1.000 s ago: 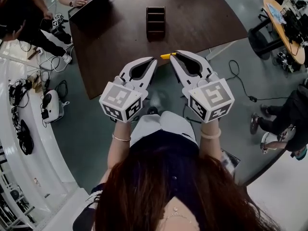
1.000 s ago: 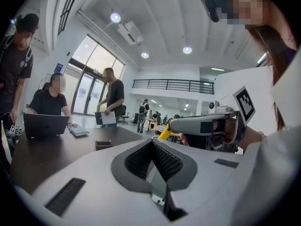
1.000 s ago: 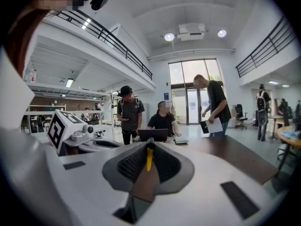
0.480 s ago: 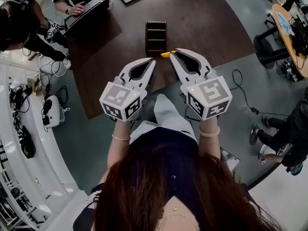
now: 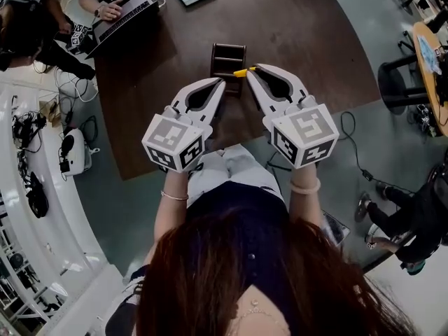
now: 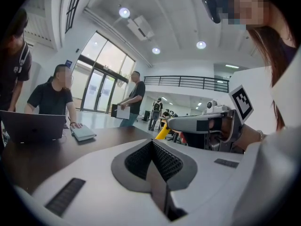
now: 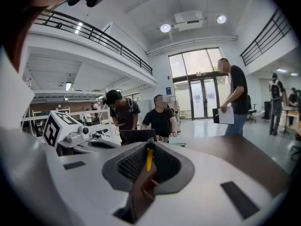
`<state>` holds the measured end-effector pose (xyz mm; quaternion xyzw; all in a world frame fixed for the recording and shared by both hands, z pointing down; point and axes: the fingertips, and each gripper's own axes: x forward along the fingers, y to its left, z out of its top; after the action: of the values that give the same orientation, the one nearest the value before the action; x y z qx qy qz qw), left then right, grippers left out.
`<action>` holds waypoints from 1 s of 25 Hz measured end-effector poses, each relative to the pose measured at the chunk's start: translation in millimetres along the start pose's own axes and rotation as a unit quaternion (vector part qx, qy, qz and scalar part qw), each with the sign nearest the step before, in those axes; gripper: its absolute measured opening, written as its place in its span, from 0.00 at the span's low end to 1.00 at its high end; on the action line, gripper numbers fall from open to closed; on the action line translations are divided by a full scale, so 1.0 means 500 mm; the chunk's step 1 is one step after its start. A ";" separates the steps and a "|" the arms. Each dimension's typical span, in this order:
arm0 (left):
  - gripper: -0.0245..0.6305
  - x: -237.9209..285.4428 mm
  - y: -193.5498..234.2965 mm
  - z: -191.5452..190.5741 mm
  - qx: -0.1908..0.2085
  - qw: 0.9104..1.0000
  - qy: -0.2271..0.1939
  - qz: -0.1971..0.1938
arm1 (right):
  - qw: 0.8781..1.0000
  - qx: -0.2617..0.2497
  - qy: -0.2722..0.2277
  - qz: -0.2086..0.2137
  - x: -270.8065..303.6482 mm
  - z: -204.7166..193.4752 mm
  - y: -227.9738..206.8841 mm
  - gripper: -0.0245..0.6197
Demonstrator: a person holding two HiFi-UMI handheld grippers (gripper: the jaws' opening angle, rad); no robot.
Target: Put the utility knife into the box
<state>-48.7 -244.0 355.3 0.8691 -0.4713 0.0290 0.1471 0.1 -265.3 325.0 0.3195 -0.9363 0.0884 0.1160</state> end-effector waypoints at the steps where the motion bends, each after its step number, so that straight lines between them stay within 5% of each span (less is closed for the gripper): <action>1: 0.03 0.004 0.007 0.001 -0.001 1.000 0.001 -0.002 | 1.000 0.002 0.002 0.000 0.006 -0.001 -0.002 0.12; 8: 0.03 0.040 0.039 -0.016 -0.007 1.000 0.023 -0.016 | 0.999 0.028 0.024 -0.010 0.040 -0.039 -0.014 0.12; 25: 0.03 0.073 0.121 -0.150 -0.072 0.996 0.048 -0.008 | 0.985 0.111 0.125 -0.040 0.159 -0.299 -0.021 0.12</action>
<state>-72.1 -283.5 447.9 0.8575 -0.4578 0.0359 0.2321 -30.5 -283.7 490.9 0.3544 -0.8851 0.2261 0.1996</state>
